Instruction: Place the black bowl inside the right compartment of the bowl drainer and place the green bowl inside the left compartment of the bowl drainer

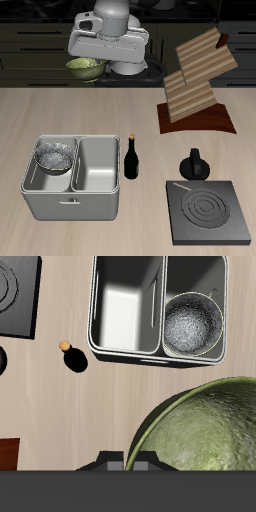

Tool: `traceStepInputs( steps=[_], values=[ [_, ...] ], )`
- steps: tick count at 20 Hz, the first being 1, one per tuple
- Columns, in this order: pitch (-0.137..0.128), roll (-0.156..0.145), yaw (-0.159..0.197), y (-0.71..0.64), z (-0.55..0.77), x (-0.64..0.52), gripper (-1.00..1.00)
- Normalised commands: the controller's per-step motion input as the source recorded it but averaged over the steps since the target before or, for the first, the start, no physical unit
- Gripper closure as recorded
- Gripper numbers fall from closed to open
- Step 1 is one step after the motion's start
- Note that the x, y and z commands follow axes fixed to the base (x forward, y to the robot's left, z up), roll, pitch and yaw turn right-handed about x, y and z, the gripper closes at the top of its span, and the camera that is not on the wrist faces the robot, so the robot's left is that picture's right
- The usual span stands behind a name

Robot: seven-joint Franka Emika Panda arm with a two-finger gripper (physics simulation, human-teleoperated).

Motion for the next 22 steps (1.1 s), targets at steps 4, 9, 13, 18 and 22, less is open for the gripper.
traceStepInputs(
  steps=[4, 9, 13, 18, 22],
  values=[
    [0.018, 0.000, 0.014, 0.24, 0.05, 0.33, 1.00],
    [0.018, -0.031, -0.001, 0.10, 0.00, 0.31, 1.00],
    [0.026, -0.044, -0.003, 0.06, 0.03, 0.46, 1.00],
    [0.029, -0.026, -0.002, 0.01, -0.04, 0.34, 1.00],
    [0.018, -0.015, 0.000, 0.16, -0.01, 0.37, 1.00]
  ],
)
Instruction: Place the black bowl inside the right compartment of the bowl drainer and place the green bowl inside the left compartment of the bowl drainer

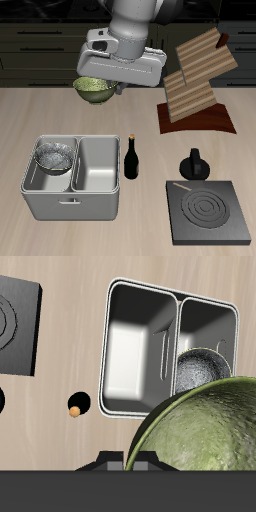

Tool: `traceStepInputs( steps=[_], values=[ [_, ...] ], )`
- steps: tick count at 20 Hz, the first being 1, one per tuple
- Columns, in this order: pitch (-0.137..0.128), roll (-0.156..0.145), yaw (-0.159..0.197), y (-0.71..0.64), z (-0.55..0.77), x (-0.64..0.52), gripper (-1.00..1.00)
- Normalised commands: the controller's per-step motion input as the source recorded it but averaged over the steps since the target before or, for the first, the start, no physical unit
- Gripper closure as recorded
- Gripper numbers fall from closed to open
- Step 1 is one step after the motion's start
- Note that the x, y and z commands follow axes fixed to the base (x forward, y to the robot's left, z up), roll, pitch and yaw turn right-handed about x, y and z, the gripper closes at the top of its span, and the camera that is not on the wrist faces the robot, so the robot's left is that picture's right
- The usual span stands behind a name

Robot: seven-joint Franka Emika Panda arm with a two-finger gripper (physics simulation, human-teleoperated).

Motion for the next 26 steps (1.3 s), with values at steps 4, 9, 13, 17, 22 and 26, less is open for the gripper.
traceStepInputs(
  steps=[4, 9, 13, 17, 22, 26],
  values=[
    [0.021, 0.003, 0.019, 0.28, -0.09, 0.27, 1.00],
    [0.022, 0.020, 0.007, 0.30, -0.17, 0.21, 1.00],
    [0.004, -0.023, 0.028, 0.05, -0.08, 0.17, 1.00],
    [0.009, -0.027, 0.013, -0.03, -0.12, 0.17, 1.00],
    [0.027, -0.003, -0.019, -0.07, -0.24, 0.11, 1.00],
    [0.038, -0.006, -0.005, -0.06, -0.36, 0.04, 1.00]
  ],
)
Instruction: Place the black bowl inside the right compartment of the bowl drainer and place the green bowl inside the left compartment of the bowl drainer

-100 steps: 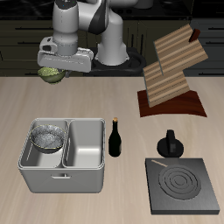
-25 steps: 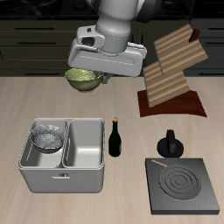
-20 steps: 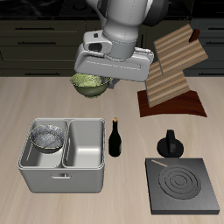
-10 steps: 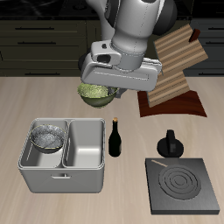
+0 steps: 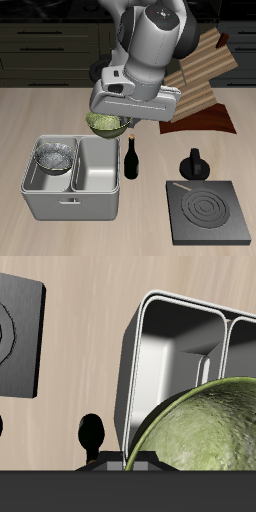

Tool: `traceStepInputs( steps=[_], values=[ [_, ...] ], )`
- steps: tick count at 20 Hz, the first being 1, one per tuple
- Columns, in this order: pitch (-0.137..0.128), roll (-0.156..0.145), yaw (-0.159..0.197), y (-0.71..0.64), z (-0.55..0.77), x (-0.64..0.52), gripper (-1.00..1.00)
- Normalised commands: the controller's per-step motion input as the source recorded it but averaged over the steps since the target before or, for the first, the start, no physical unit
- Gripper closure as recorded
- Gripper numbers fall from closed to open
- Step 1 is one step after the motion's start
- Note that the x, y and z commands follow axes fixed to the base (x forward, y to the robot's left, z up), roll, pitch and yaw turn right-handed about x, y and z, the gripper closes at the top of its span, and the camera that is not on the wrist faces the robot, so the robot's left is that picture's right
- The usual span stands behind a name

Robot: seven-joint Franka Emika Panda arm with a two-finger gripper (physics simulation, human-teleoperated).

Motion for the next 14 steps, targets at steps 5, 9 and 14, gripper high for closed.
traceStepInputs(
  steps=[5, 9, 14],
  values=[
    [0.021, -0.005, -0.003, -0.07, -0.23, 0.02, 1.00],
    [0.011, -0.009, -0.030, -0.15, -0.12, 0.00, 1.00],
    [-0.001, -0.002, -0.013, -0.04, -0.06, -0.01, 1.00]
  ],
)
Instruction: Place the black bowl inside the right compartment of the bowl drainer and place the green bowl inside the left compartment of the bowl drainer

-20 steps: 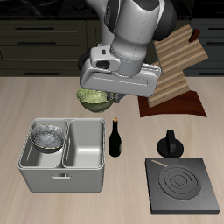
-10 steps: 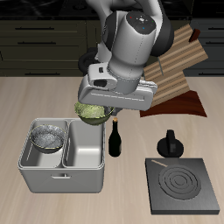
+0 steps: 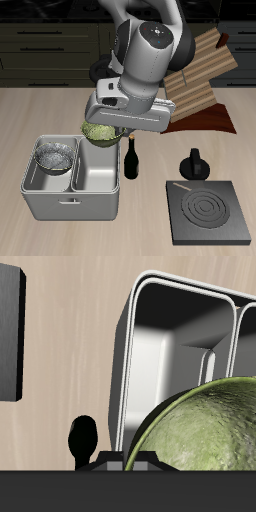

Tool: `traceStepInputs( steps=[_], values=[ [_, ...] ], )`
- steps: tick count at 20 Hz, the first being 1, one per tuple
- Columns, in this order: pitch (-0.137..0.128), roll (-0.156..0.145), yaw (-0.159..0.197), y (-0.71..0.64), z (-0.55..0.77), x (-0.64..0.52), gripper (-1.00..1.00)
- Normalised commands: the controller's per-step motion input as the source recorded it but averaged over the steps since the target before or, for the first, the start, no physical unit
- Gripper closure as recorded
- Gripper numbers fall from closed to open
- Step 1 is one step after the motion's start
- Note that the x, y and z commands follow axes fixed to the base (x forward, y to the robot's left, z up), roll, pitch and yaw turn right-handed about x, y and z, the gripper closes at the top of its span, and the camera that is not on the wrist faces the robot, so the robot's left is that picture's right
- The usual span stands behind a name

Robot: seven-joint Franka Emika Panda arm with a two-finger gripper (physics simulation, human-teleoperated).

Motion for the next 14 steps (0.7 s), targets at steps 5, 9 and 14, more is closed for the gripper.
traceStepInputs(
  steps=[5, 9, 14],
  values=[
    [0.008, -0.013, -0.006, -0.10, -0.10, -0.02, 1.00],
    [0.025, -0.041, -0.021, -0.19, -0.19, 0.00, -1.00],
    [-0.002, -0.008, 0.007, -0.03, -0.04, -0.03, -1.00]
  ],
)
